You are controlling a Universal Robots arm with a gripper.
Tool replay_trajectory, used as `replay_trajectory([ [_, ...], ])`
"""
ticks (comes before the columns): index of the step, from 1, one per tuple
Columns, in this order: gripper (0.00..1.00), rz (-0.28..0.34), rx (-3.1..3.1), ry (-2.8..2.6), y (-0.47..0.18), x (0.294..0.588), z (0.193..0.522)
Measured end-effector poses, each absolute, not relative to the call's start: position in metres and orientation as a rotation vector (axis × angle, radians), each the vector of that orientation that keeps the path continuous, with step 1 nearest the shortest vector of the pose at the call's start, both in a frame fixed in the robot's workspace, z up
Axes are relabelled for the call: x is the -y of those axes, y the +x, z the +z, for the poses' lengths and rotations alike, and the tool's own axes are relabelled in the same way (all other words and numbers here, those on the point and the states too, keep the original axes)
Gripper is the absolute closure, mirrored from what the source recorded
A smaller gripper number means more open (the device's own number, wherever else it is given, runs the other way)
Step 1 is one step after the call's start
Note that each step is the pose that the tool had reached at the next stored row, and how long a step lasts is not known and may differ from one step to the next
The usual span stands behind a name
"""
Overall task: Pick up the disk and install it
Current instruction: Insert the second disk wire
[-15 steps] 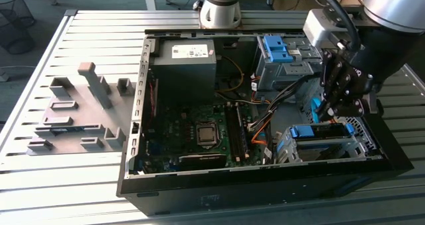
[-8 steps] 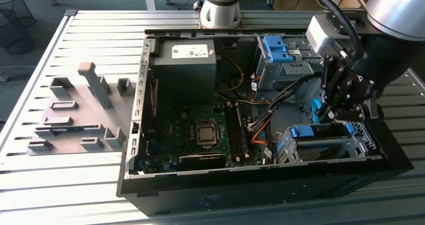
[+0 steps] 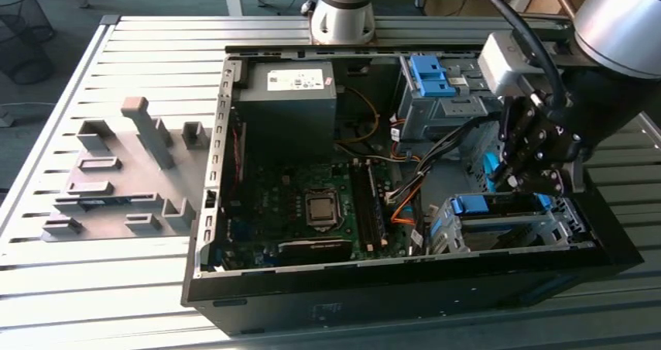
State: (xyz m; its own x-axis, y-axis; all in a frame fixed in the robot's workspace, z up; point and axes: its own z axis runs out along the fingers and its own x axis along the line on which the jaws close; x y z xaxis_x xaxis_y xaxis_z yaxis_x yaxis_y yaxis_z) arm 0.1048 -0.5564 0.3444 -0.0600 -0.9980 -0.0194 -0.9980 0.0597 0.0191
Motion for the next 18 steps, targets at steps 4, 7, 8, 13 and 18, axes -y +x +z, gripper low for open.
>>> replay_trajectory([
  [4, 0.84, 0.043, -2.277, -2.163, 0.1061, 0.5582, 0.34],
  [7, 0.84, 0.043, -2.259, -2.182, 0.1067, 0.5584, 0.338],
  [8, 0.84, 0.043, -2.258, -2.184, 0.1069, 0.5587, 0.338],
  [13, 0.84, 0.044, -2.262, -2.18, 0.1107, 0.559, 0.3373],
  [18, 0.84, 0.044, -2.264, -2.177, 0.1124, 0.5597, 0.3363],
])
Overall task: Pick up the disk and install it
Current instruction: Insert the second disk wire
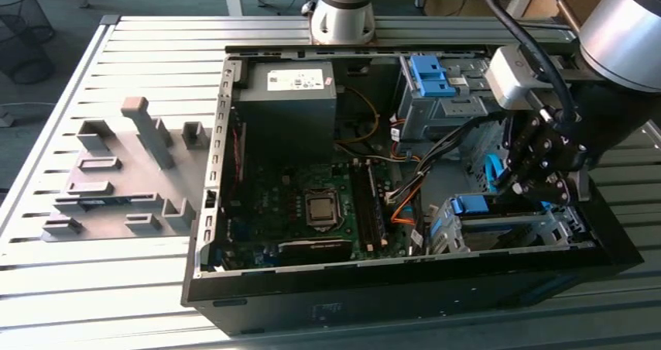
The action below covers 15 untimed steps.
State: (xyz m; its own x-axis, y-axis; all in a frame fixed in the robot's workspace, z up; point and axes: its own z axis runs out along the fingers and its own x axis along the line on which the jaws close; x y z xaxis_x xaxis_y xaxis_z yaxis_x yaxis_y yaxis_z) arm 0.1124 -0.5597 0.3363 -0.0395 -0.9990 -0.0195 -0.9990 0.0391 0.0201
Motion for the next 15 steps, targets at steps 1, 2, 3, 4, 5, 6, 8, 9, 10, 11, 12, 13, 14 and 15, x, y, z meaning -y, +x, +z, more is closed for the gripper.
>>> replay_trajectory([
  [1, 0.84, 0.044, -2.266, -2.175, 0.1125, 0.5597, 0.3362],
  [2, 0.84, 0.044, -2.268, -2.173, 0.1125, 0.5598, 0.3361],
  [3, 0.84, 0.044, -2.269, -2.172, 0.1126, 0.5601, 0.3358],
  [4, 0.84, 0.044, -2.27, -2.171, 0.1126, 0.5604, 0.3356],
  [5, 0.84, 0.044, -2.27, -2.171, 0.1125, 0.5607, 0.3354],
  [6, 0.84, 0.044, -2.271, -2.17, 0.1126, 0.5609, 0.3351],
  [8, 0.84, 0.044, -2.272, -2.169, 0.1126, 0.5611, 0.3349],
  [9, 0.84, 0.044, -2.273, -2.168, 0.1126, 0.5611, 0.3347],
  [10, 0.84, 0.044, -2.274, -2.167, 0.1126, 0.5611, 0.3345],
  [11, 0.84, 0.044, -2.274, -2.166, 0.1126, 0.5612, 0.3341],
  [12, 0.84, 0.045, -2.274, -2.166, 0.1126, 0.5613, 0.3339],
  [13, 0.84, 0.046, -2.274, -2.165, 0.1126, 0.5612, 0.3338],
  [14, 0.84, 0.046, -2.274, -2.165, 0.1126, 0.5613, 0.3337],
  [15, 0.84, 0.046, -2.274, -2.165, 0.1126, 0.5613, 0.3335],
])
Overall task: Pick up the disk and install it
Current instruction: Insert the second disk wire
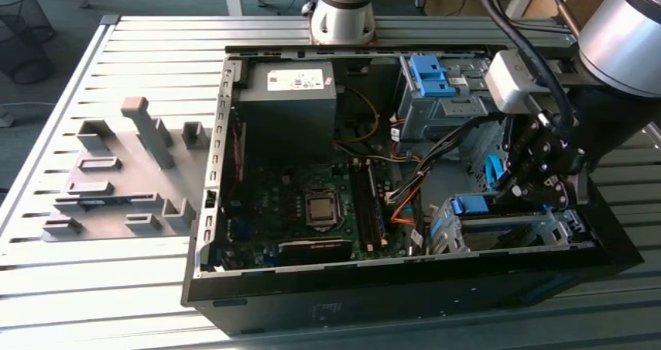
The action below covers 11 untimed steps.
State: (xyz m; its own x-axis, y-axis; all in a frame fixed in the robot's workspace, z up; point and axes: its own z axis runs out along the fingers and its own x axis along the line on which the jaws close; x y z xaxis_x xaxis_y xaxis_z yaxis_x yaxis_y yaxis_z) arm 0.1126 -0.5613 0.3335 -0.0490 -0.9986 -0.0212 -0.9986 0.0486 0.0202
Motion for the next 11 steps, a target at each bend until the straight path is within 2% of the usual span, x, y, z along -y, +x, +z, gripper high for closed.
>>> replay_trajectory([
  [11, 0.84, 0.049, -2.273, -2.163, 0.1131, 0.5623, 0.3292],
])
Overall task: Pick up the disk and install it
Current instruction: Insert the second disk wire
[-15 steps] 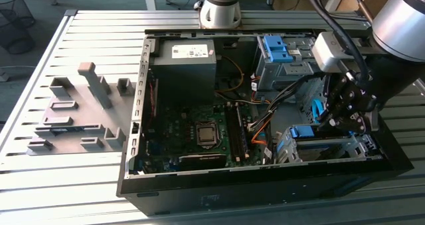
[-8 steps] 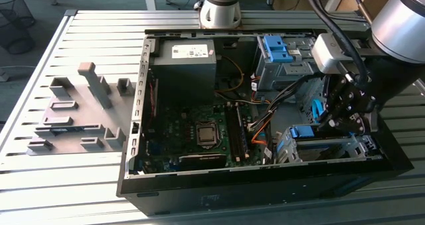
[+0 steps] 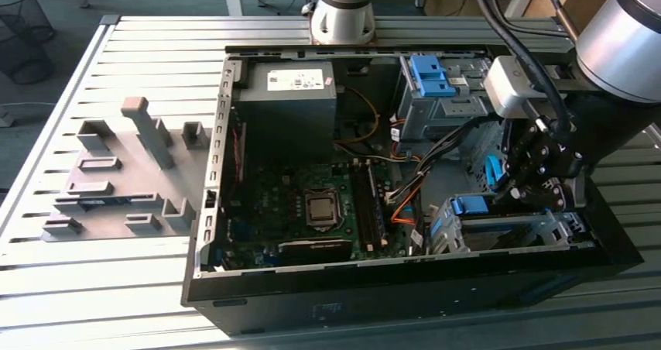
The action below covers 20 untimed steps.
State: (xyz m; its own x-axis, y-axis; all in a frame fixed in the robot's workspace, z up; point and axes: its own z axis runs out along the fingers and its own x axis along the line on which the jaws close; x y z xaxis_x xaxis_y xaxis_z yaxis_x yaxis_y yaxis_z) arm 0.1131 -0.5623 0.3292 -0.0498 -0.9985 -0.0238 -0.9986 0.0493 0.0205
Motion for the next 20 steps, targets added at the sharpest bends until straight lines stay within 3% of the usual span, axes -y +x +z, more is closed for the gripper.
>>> replay_trajectory([
  [20, 0.84, 0.049, -2.273, -2.163, 0.1131, 0.5625, 0.3295],
])
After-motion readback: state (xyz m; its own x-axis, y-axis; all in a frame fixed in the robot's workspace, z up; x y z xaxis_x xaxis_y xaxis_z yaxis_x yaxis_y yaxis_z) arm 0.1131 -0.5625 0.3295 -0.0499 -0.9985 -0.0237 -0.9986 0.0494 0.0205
